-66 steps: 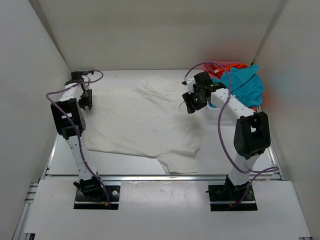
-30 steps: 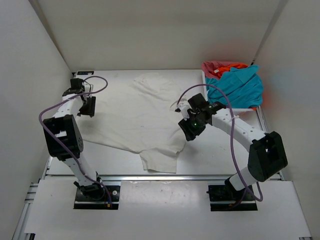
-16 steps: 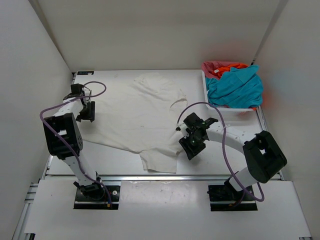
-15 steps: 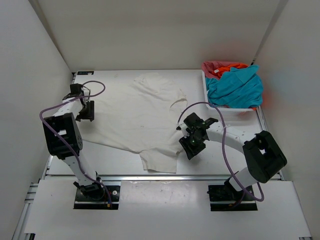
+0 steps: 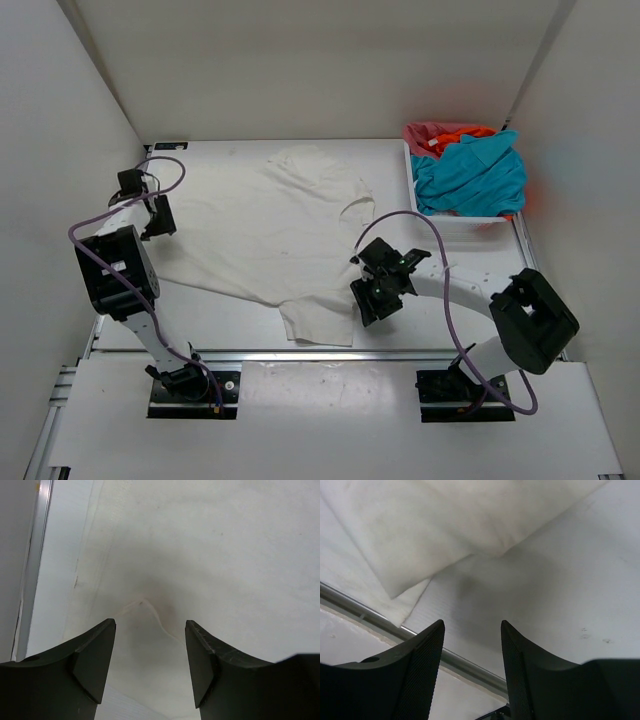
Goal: Fold and stack the t-shirts
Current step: Flatten out the tshirt
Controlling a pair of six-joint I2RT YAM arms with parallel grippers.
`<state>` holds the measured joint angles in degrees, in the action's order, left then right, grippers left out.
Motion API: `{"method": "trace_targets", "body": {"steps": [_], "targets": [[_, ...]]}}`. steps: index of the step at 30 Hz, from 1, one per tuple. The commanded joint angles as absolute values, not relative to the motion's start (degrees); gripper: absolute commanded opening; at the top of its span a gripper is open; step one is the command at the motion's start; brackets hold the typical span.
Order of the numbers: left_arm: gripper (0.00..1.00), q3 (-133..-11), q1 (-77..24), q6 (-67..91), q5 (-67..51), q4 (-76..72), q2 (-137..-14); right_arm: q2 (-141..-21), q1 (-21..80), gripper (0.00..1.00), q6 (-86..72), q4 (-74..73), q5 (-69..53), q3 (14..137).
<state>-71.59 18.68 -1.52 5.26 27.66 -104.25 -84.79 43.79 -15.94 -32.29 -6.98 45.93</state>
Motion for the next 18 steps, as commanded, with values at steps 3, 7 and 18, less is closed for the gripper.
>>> {"method": "trace_targets", "body": {"steps": [3,7,18], "targets": [[0.69,-71.54,19.86,-0.53,3.07,26.37,-104.5,-80.86,46.75,0.56,-16.97,-26.9,-5.71,43.78],[0.68,-70.84,19.6,-0.44,3.95,26.11,-103.89,-82.53,47.02,0.56,-17.4,-26.01,-6.68,43.95],[0.67,-72.43,18.9,0.26,3.08,27.69,-108.81,-87.01,49.92,0.57,-20.12,-24.17,-5.89,44.21]]}}
